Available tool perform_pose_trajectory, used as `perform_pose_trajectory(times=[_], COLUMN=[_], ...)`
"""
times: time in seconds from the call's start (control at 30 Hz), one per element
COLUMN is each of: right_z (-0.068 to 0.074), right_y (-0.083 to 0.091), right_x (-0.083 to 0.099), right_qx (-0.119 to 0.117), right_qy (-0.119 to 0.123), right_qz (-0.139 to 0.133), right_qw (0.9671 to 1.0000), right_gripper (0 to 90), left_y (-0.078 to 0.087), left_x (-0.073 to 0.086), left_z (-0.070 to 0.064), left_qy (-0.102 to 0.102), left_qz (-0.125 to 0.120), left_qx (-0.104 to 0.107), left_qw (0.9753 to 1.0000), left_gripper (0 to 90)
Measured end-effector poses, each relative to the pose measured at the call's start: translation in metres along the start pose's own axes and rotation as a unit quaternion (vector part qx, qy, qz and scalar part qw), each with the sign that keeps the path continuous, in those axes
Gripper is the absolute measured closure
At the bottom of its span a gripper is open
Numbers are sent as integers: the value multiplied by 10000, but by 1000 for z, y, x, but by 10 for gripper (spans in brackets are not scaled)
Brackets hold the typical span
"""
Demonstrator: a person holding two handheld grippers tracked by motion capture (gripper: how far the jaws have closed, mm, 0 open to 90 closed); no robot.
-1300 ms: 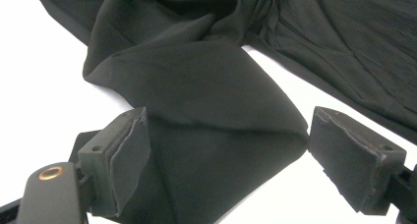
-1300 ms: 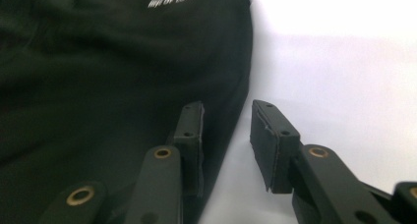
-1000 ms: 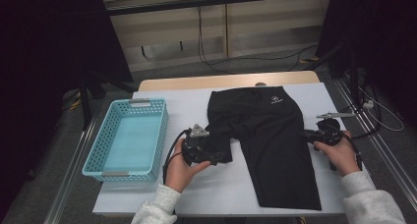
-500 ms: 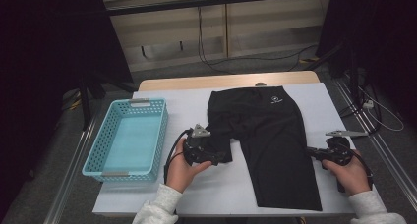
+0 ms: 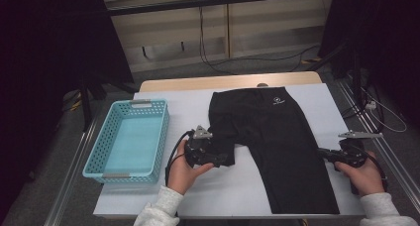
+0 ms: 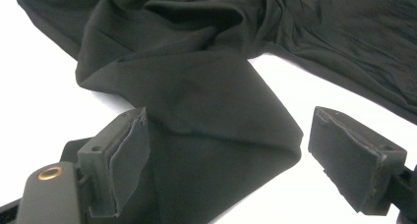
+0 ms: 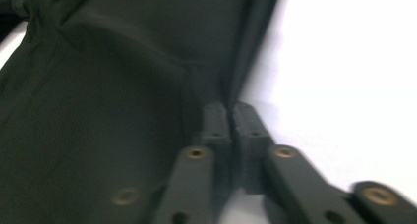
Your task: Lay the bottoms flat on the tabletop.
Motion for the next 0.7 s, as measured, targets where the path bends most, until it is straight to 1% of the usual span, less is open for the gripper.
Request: perform_pose_trajectory(times=[0.03, 0.1, 0.13, 0.17, 0.33, 0.4, 0.43, 0.57, 0.63, 0.7], right_z=[2, 5, 8, 11, 25, 32, 36, 50, 56, 63], right_y=[0, 0, -1, 0, -1, -1, -1, -3, -5, -6], right_x=[-1, -4, -6, -8, -17, -19, -21, -26, -27, -29], right_qx=[-1, 129, 156, 175, 156, 62, 14, -47, -99, -202], right_qy=[33, 237, 355, 489, 656, 757, 808, 870, 909, 937], right_qz=[-16, -104, -143, -155, -362, -415, -460, -578, -617, -643], right_qw=[10000, 9996, 9991, 9985, 9971, 9962, 9957, 9945, 9939, 9933], right_gripper=[762, 683, 681, 653, 533, 521, 495, 392, 372, 366], left_y=[0, 1, 1, 2, 3, 4, 4, 5, 6, 6], left_x=[0, 1, 1, 1, 2, 3, 3, 4, 5, 5], left_z=[0, 1, 1, 2, 3, 3, 3, 3, 3, 3], left_qy=[12, 20, 27, 23, 40, 53, 43, 45, 27, 10], left_qz=[3, 16, 23, 29, 18, -4, 2, 18, 31, 44], left_qx=[-12, 2, 2, -2, -22, -21, -21, -16, -27, -37], left_qw=[10000, 10000, 10000, 10000, 10000, 10000, 10000, 10000, 10000, 10000], left_gripper=[158, 158, 158, 158, 158, 158, 158, 158, 158, 158])
Point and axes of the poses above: each handheld gripper's, and its own axes: y roughly backward along the jaws, x roughly out of its underside, z roughly to its left, the point moved 4 cm from there along -y, roughly forward along the jaws, and after that the axes turned 11 degrees about x, right-handed, at the moved point
